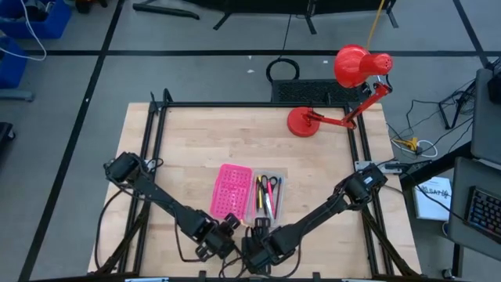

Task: Pick & place school supplies into a supply box
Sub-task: Put the black pen into the pink box

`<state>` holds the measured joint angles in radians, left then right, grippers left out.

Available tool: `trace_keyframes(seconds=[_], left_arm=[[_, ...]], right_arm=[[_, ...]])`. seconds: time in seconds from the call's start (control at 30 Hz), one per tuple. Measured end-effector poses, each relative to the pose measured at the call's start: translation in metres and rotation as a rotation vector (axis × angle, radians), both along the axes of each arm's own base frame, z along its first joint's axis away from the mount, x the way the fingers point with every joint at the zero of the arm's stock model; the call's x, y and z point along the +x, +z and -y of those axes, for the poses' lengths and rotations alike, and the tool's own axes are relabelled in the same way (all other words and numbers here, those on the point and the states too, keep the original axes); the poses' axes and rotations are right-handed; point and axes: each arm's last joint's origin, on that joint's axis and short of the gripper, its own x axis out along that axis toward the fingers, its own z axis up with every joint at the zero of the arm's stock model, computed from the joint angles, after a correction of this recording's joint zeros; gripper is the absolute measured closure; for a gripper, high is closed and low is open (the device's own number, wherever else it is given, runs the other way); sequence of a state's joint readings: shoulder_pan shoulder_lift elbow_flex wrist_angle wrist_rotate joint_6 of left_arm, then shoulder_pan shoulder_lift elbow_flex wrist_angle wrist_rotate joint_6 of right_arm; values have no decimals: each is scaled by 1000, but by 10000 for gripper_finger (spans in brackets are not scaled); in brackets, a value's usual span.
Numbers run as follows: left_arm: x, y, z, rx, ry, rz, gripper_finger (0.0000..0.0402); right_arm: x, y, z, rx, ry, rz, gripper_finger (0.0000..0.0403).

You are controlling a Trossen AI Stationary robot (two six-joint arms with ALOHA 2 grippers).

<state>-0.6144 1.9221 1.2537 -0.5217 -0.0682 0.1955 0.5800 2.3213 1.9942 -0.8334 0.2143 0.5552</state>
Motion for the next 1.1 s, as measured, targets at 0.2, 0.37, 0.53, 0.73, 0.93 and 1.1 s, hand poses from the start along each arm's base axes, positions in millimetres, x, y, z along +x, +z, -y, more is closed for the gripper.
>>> trace_keyframes(seconds=[0.2, 0.37, 0.53, 0.73, 0.93, 1.1], left_arm=[[0, -10, -5, -19, -3, -56, 256], [2, -27, -8, 17, 26, -101, 265], [5, -33, -10, 10, 45, -117, 266], [6, -34, -10, -25, 111, -129, 327], [12, -33, -7, -107, 193, -99, 383], [14, -33, -5, -138, 223, -81, 398]], right_arm=[[-9, 22, 0, -38, -12, 35, 161], [-17, 36, -4, -65, -11, 79, 161], [-21, 39, -9, -81, -4, 97, 161], [-22, 39, -10, -66, -20, 95, 161], [-22, 39, -10, -65, -23, 94, 161], [-23, 39, -13, -64, -17, 98, 161]])
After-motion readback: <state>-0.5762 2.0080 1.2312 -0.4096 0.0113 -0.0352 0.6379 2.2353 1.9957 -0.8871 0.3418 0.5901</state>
